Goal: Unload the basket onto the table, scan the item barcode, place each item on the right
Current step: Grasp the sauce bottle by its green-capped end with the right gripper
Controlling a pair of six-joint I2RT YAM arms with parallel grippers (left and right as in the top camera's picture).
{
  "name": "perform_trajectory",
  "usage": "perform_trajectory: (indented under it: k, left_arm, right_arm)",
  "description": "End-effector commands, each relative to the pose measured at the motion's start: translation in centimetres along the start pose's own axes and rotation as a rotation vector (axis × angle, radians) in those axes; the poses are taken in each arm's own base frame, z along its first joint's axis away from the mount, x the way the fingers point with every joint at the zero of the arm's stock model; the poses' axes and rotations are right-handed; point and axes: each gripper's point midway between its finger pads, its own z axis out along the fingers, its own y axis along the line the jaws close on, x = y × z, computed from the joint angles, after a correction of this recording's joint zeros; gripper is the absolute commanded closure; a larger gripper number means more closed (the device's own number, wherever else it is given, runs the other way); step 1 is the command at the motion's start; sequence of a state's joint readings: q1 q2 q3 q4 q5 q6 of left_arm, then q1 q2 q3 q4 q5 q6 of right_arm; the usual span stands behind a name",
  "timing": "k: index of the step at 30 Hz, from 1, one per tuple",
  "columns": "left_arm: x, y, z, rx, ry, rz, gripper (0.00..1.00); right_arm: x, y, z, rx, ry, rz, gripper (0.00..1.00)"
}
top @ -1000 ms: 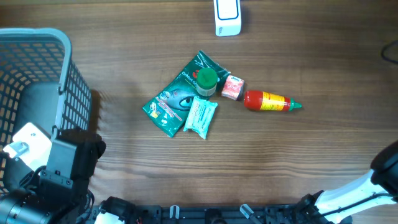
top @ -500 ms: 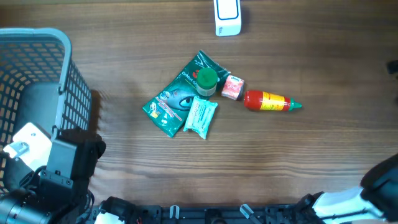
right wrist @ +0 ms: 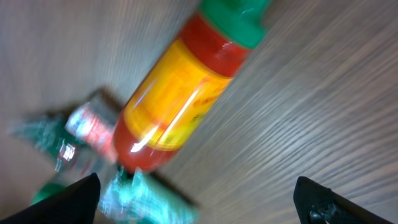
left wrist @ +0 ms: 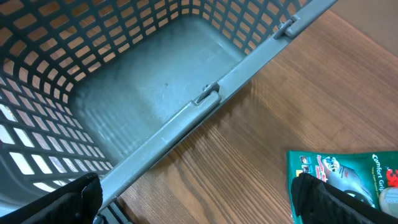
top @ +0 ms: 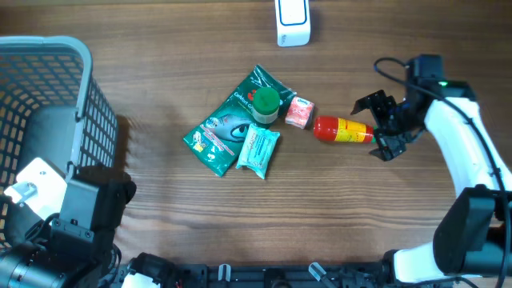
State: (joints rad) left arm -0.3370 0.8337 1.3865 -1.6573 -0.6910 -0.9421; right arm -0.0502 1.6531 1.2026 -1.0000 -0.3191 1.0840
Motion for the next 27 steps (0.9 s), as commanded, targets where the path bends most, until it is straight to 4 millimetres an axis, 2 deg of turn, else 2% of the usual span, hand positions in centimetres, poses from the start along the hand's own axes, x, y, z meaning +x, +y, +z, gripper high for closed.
perform_trajectory:
  k: [1, 4, 6, 9, 11, 12, 13, 16, 18, 20, 22, 24, 27]
  left_arm:
    - [-0.3, 0.3, 0.0, -0.013, -0.015, -0.023, 0.0]
    - [-0.3, 0.3, 0.0, -0.013, -0.015, -0.023, 0.0]
    - [-0.3, 0.3, 0.0, -0.013, -0.015, -0.023, 0.0]
    - [-0.3, 0.3, 0.0, -0.013, -0.015, -0.023, 0.0]
    - [-0.3, 0.3, 0.0, -0.013, -0.015, -0.023, 0.0]
    - [-0.3, 0.3, 0.0, -0.013, -0.015, -0.023, 0.0]
    - [-0.3, 0.3, 0.0, -0.013, -0.015, -0.023, 0.0]
    - [-0.3, 0.3, 0.0, -0.013, -0.015, -0.023, 0.0]
    - [-0.3, 0.3, 0.0, -0.013, -0.015, -0.023, 0.0]
    - [-0.3, 0.3, 0.0, -0.013, -0.015, -0.023, 0.0]
    - [-0.3, 0.3, 0.0, -0.013, -0.015, -0.023, 0.0]
    - [-0.3, 0.3, 0.0, -0.013, -0.015, -0.023, 0.0]
    - [-0.3, 0.3, 0.0, -0.013, -0.015, -0.023, 0.0]
  right_arm:
    - [-2.1, -0.2, 0.7, 0.047, -0.175, 0.261, 0.0]
    - [-1.9, 0.0, 2.4, 0.068, -0.162, 0.298, 0.0]
    - [-2.1, -0.5, 4.2, 0.116, -0.142, 0.309, 0.01]
    - [-2.7, -0.8, 6.4, 0.148, -0.133, 0.314, 0.1]
    - [-3.3, -0.6, 7.7, 0.151, -0.134, 0.31, 0.09]
    - [-3.5, -0.4, 8.1, 0.144, -0.135, 0.305, 0.15]
    - [-3.7, -0.5, 8.8, 0.154, -0.134, 0.307, 0.27]
    - [-4.4, -0.9, 8.8, 0.178, -0.163, 0.213, 0.37]
    - [-5.3, -1.2, 8.5, 0.211, -0.204, 0.06, 0.49]
    - [-5.8, -0.8, 7.9, 0.217, -0.225, -0.05, 0.61]
    - [-6.1, 0.7, 6.3, 0.187, -0.244, -0.131, 0.68]
    - [-6.2, 2.8, 3.1, 0.127, -0.297, -0.201, 0.69]
    - [-6.3, 5.0, -4.1, 0.03, -0.461, -0.282, 0.7]
